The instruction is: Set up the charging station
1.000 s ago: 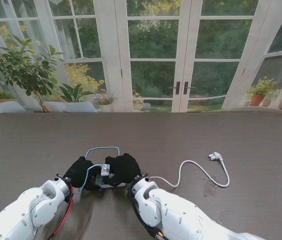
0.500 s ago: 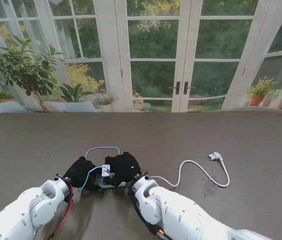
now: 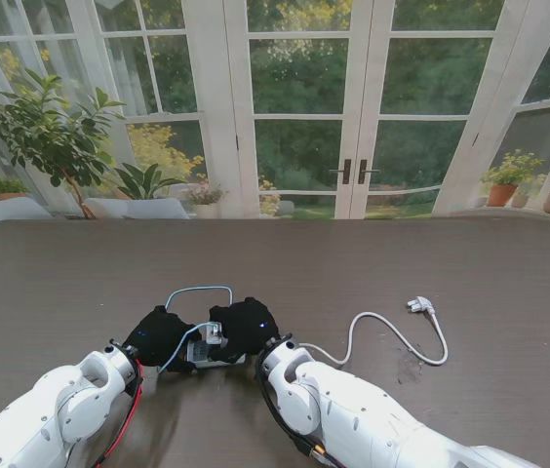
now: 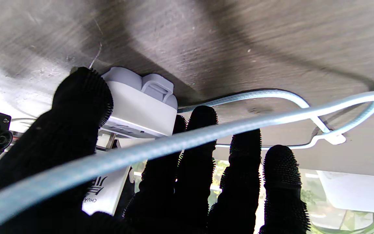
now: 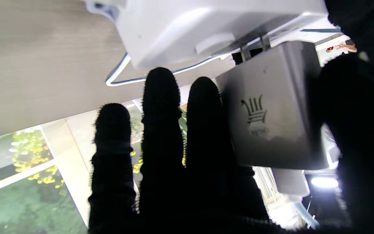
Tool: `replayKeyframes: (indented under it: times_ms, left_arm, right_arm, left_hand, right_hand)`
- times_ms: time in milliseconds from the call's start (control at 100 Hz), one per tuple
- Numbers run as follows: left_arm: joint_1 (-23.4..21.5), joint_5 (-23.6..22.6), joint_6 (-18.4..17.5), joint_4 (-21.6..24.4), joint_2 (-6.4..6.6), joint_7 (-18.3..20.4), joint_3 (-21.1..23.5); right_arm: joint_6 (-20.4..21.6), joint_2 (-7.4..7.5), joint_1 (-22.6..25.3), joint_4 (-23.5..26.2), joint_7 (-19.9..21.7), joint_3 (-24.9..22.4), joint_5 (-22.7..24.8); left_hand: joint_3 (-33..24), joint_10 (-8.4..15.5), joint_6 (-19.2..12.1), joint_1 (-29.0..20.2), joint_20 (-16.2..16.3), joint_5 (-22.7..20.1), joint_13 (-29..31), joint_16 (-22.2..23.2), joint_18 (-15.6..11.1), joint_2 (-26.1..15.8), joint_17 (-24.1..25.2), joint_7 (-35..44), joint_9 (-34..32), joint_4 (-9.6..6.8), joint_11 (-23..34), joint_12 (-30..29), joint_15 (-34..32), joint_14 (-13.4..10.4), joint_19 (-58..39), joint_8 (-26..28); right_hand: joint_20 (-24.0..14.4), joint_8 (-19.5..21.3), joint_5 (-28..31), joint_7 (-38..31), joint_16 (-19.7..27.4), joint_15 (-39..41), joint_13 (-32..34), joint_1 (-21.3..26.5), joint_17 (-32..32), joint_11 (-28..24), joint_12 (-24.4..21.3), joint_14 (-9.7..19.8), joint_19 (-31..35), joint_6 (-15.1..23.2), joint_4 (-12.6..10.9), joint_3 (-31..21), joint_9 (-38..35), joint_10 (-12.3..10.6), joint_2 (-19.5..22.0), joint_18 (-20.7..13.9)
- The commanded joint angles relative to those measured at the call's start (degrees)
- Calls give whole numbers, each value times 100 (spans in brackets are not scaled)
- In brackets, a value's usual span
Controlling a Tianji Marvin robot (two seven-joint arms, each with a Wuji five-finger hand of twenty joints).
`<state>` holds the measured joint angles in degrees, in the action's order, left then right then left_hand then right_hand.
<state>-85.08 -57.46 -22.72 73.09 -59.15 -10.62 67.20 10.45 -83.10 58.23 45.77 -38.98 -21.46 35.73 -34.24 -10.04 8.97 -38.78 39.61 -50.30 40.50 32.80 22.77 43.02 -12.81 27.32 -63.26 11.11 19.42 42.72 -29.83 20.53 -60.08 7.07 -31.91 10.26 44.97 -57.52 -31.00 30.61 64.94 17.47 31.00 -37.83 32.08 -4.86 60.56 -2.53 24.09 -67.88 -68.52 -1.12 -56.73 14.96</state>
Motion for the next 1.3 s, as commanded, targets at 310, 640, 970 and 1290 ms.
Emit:
replayKeyframes:
  times_ms: [310,640,970,1290]
  left_arm:
    - [-65,-25,-62,-108,-4,170,-16]
    - [-64,-48,-104,-103,1,162,12]
    - [-83,-50,-112,-79,3,192,38]
    - [-102,-62,-125,-66,3,174,70]
  right_arm:
    - [-69,71,41,170,220,73,112]
    - [-184,75,7,226,332,146,158]
    - [-238,119,16,271,713,80,-68]
    - [-306,175,50,324,858,85,-82]
  left_hand:
    - [-258,5,-731,-764,-81,-972,66,75,125,-720,47,1250,-195,-7,60,-309,-114,-24,-183,66]
    - [-140,-4,-672,-707,-74,-946,75,81,113,-774,36,1206,-190,-11,117,-381,-119,-10,-204,77]
    - [-67,-25,-646,-667,-75,-968,69,83,115,-854,47,1165,-190,-25,134,-413,-118,2,-200,100]
    - [-37,-35,-619,-598,-78,-995,48,81,109,-922,65,1072,-176,-26,133,-432,-110,7,-192,132]
  right_hand:
    - [151,266,856,-1444,-39,242,292,812,179,141,103,322,310,2191,-239,-1078,259,-529,605,-474]
    - [550,402,1249,-1347,-156,475,917,874,1105,213,59,587,534,2138,-179,-1266,-313,-383,337,-1346]
    - [769,497,1536,-1181,-298,650,1023,1006,1406,377,108,446,475,1959,-155,-1341,-583,-237,104,-1376]
    - [843,558,1690,-1093,-356,826,1033,1074,1533,457,153,429,488,1897,-129,-1373,-724,-176,-66,-1348]
